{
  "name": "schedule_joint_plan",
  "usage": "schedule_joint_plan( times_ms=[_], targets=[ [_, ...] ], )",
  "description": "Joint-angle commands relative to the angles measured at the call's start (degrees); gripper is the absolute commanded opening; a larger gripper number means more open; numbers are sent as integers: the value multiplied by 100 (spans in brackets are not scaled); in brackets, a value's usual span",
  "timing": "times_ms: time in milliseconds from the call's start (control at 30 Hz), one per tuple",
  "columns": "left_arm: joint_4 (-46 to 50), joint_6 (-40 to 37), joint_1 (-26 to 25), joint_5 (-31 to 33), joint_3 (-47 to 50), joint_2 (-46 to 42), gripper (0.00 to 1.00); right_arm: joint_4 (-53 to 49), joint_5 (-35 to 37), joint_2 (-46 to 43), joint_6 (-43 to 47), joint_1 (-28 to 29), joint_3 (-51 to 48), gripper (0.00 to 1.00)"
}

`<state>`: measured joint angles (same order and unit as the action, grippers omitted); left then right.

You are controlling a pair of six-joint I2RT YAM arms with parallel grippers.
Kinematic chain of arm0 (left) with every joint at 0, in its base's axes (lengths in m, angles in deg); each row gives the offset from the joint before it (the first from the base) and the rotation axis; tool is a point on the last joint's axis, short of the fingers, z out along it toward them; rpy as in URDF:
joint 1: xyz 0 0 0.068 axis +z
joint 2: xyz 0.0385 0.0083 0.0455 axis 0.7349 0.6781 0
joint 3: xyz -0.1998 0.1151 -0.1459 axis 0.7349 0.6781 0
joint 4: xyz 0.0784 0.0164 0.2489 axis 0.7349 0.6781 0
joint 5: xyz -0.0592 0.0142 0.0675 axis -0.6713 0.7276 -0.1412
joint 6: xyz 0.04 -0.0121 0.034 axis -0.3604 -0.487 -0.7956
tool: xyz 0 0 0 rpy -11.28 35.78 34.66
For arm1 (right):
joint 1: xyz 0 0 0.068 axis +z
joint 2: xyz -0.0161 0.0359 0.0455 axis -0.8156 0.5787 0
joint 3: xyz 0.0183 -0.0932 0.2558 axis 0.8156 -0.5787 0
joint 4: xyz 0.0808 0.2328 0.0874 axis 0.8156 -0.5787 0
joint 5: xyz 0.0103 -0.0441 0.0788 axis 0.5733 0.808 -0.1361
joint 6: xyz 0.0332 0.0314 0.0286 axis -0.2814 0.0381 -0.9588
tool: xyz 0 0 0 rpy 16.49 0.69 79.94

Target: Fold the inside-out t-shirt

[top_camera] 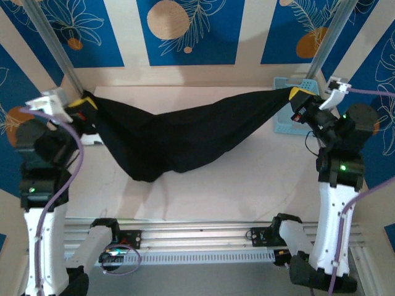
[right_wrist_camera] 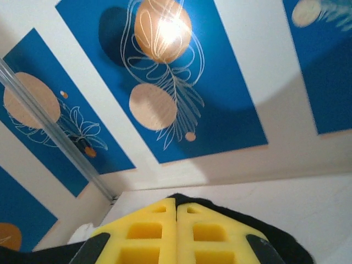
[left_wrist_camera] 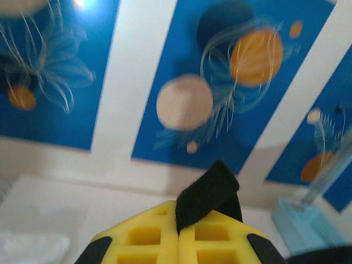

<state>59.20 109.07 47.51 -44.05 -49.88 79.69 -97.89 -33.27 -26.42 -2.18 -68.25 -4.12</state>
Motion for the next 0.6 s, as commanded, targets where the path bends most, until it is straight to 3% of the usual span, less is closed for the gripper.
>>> schedule_joint_plan(
  times_ms=[0,167,267,433,567],
  targets=[
    [195,-311,89,961,-1222,9,0,-583,572,-309,427,-46,565,0],
    [565,-1185,16,2008,-2658,412,0,-1003,1266,-356,951,-53,1322,0],
    [543,-1383,-3,1973,-2802,842,0,-924,1295,-219,1084,-49,1424,0],
    [72,-1545,11,1901,-2678,1860,0,-355,742,323,1015,-46,1145,0],
    [-248,-1568,99,1784,-3164,2890,0,329,273,1065,793,51,984,0]
  ],
)
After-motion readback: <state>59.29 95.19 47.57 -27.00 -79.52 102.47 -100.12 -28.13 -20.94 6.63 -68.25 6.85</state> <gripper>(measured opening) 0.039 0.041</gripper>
